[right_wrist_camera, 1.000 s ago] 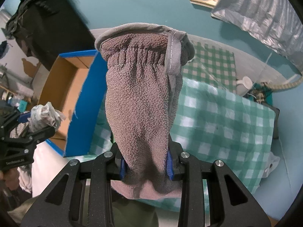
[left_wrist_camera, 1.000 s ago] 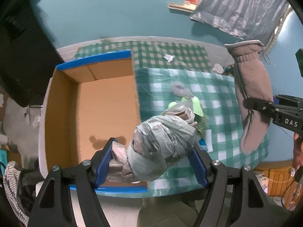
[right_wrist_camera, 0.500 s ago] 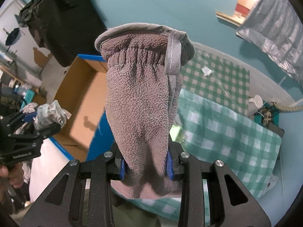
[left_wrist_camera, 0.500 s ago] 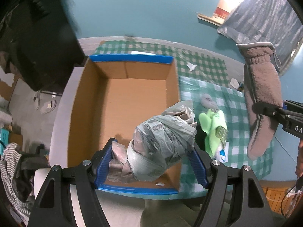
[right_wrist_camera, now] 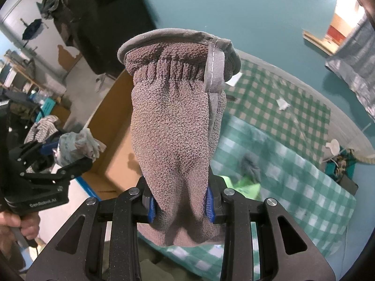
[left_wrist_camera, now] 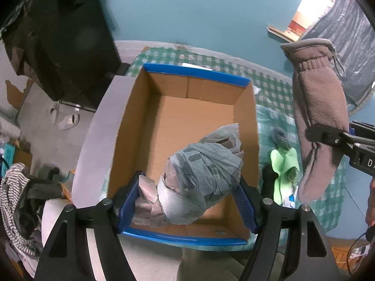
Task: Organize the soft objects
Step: 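Lift the mitten with the right gripper while the left carries the bundle toward the box, then lower the mitten into the box and open the right gripper while the left releases the bundle, then withdraw both open grippers from the box back over the table, then grasp the white foam block with the right gripper while the left moves toward the green scrubber, then grasp the green scrubber and foam sheet with the left gripper while the right holds the foam block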
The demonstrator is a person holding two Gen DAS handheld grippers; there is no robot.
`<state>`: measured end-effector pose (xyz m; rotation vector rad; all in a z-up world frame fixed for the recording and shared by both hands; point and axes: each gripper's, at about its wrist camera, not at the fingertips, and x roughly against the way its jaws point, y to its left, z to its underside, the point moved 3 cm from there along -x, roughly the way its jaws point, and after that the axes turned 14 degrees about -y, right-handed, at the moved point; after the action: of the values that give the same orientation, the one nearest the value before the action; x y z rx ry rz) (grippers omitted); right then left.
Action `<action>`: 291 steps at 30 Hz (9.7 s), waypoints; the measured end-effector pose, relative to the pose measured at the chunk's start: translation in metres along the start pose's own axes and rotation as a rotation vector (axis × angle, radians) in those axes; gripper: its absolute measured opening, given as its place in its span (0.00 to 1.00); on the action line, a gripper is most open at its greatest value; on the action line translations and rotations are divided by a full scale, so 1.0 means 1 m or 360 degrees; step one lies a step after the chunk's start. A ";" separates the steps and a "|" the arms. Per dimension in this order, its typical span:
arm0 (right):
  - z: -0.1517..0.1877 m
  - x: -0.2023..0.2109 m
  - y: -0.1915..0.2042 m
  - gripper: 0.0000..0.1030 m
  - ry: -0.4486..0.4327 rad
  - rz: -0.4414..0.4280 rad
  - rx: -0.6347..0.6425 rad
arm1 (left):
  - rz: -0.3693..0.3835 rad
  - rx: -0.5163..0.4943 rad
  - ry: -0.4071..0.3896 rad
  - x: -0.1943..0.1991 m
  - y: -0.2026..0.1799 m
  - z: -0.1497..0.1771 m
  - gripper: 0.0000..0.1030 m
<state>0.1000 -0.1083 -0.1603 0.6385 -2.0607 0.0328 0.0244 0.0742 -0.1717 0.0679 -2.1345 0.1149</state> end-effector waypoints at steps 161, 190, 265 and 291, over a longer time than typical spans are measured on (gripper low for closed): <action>0.133 0.031 -0.136 0.78 0.0178 0.0351 -0.0420 | 0.0377 -0.0501 0.0102 -0.015 -0.145 0.037 0.77; 0.211 -0.046 -0.152 0.71 0.0408 0.0406 -0.0370 | 0.0299 -0.0535 0.0378 -0.092 -0.197 0.073 0.77; 0.238 -0.026 -0.169 0.16 0.0372 0.0374 -0.0582 | 0.0441 -0.0390 0.0453 -0.148 -0.209 0.052 0.04; 0.238 -0.020 -0.176 0.16 0.0361 0.0372 -0.0634 | 0.0520 -0.0526 0.0411 -0.132 -0.208 0.050 0.31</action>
<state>-0.0001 -0.3158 -0.3474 0.1397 -1.8395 -0.1598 0.0727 -0.1375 -0.2979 -0.4666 -1.8649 -0.0378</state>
